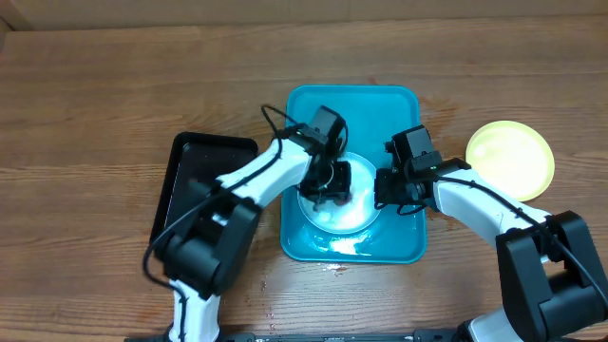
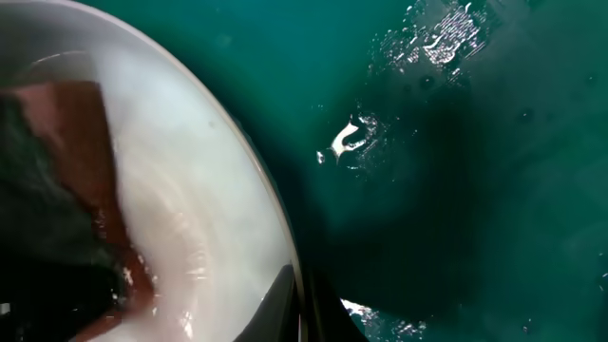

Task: Clean dirty plates on tray and stack at the side
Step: 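Pick up the sponge with the left gripper and scrub the white plate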

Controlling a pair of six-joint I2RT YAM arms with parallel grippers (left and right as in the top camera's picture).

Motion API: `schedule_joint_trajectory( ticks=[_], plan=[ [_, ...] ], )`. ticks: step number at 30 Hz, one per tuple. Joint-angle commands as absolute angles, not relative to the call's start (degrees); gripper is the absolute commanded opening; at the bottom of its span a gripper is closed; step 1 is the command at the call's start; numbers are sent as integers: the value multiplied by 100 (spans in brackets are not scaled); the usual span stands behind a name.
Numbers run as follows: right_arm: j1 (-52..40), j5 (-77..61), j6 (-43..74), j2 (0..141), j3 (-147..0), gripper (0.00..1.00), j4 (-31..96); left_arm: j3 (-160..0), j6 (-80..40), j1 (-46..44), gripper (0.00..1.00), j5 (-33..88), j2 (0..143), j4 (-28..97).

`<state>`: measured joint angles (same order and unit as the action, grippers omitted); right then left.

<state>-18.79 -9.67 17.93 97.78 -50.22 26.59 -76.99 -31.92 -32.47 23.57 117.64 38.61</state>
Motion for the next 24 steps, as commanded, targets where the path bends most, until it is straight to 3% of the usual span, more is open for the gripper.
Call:
schedule_joint_trajectory(
  ticks=[1, 7, 11, 13, 24],
  plan=[
    [-1900, -908, 1761, 9926, -4875, 4, 2683, -7863, -3717, -3111, 4, 1968, 11926, 4318],
    [-1900, -908, 1761, 9926, -4875, 4, 2683, -8372, -3238, -3072, 4, -513, 11924, 5719],
    [-1900, -908, 1761, 9926, -4875, 4, 2687, -8350, -2602, -3118, 4, -530, 11961, 5795],
    [-1900, -908, 1780, 9926, -4875, 4, 2685, -8350, -2550, -3179, 4, -235, 12007, 5725],
    [-1900, -908, 1780, 9926, -4875, 4, 2709, -8329, -2742, -3465, 4, 4047, 12693, 4034]
  ],
)
